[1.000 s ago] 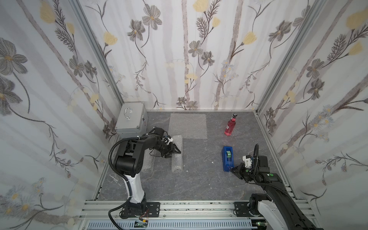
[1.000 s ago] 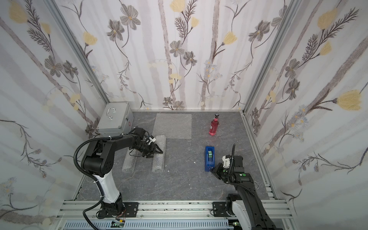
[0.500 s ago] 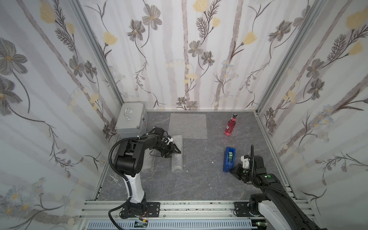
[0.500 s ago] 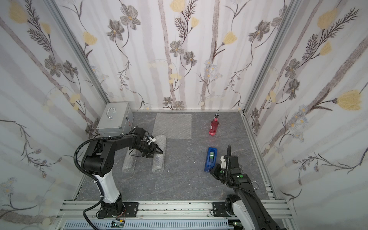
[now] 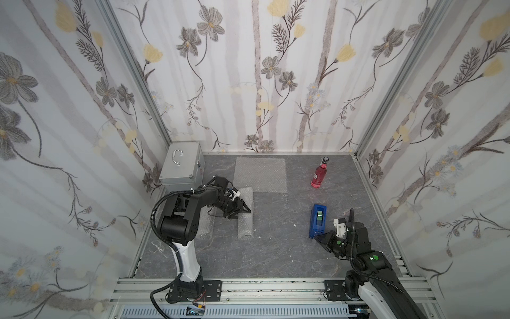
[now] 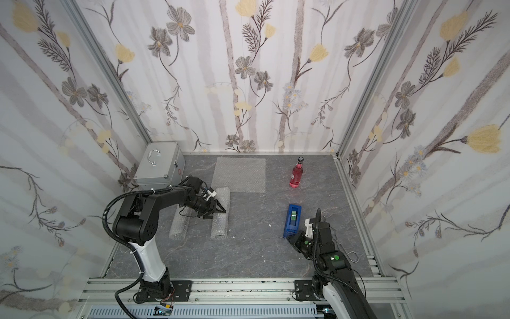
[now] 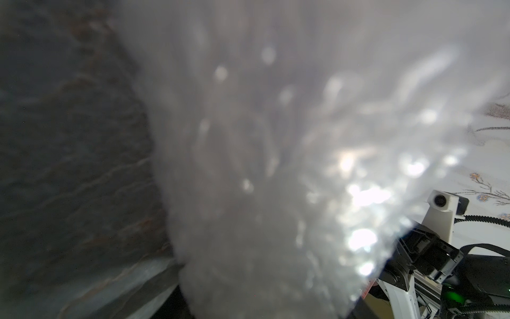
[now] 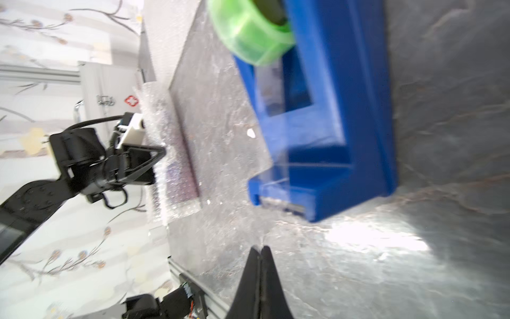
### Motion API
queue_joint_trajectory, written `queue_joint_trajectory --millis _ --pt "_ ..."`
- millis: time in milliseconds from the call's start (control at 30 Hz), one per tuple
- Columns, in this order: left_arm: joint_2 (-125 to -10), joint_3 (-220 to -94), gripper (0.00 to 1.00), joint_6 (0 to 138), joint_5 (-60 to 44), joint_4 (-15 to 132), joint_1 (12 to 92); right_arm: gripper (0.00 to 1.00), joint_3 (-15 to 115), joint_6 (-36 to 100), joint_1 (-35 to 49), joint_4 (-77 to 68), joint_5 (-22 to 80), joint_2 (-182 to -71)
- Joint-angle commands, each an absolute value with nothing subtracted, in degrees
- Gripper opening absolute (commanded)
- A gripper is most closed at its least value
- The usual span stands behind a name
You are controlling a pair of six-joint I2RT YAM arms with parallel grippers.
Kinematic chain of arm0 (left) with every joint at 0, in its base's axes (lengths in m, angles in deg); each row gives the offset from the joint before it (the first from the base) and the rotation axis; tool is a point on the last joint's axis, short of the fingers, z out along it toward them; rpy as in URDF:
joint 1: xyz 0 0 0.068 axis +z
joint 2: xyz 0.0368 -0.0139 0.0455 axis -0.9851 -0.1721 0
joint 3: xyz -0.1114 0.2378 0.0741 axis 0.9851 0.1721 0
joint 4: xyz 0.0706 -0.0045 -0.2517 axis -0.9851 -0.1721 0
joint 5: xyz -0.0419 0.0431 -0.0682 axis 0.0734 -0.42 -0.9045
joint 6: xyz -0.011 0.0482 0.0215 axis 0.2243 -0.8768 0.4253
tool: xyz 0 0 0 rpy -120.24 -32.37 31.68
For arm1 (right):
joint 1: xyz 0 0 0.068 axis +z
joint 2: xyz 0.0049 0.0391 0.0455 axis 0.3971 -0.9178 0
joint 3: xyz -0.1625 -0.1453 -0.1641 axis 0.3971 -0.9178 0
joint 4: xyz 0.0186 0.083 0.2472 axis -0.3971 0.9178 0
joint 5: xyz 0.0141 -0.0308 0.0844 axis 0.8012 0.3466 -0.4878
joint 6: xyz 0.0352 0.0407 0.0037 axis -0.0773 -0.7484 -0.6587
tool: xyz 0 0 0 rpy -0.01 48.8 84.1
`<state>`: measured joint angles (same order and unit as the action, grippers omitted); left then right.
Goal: Wrap wine bottles in bubble wrap
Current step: Tear off the tape using the Tape Cutter, then stick the tape on the bubble wrap.
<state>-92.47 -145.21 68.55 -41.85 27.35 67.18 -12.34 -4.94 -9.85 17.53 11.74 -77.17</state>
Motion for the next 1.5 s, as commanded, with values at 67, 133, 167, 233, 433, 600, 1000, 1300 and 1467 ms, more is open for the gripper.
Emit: queue_joint_trajectory --millis 67,133,167,233,433,600,1000,1300,1467 --pt "-93.59 -144.78 0.55 69.15 -31.73 22.39 66.91 0.0 -10.42 -8.84 -7.05 -0.91 4.53 -80.47" --pt "-93.56 -144.69 0.55 70.17 -32.28 22.7 66.88 0.0 -10.23 -13.05 -4.71 -8.9 7.22 -83.68" --pt "-93.33 -144.44 0.54 71.2 -33.05 23.31 66.87 0.0 -10.59 -16.13 -2.82 -13.49 10.79 -85.01" --pt "-92.7 -143.45 0.53 73.55 -33.43 24.9 66.43 0.0 -11.89 -22.71 2.68 -23.25 20.73 -86.71" --pt "-90.97 -138.99 0.48 81.64 -33.75 30.76 65.85 0.0 -11.68 -35.48 19.25 -46.83 51.11 -100.19" --pt "-90.29 -136.51 0.48 88.06 -35.51 35.82 66.34 0.0 -4.41 -42.71 25.88 -64.15 54.28 -121.4" --pt "-89.24 -131.05 0.46 95.45 -34.76 42.2 67.58 0.0 6.51 -64.3 33.18 -87.94 52.69 -155.71" --pt "-87.65 -130.62 0.44 95.19 -33.06 41.85 67.38 0.0 8.23 -64.58 33.25 -76.33 49.29 -154.4" --pt "-87.12 -130.58 0.44 94.83 -32.94 41.9 66.88 0.0 8.76 -66.69 33.16 -75.5 48.95 -156.44"
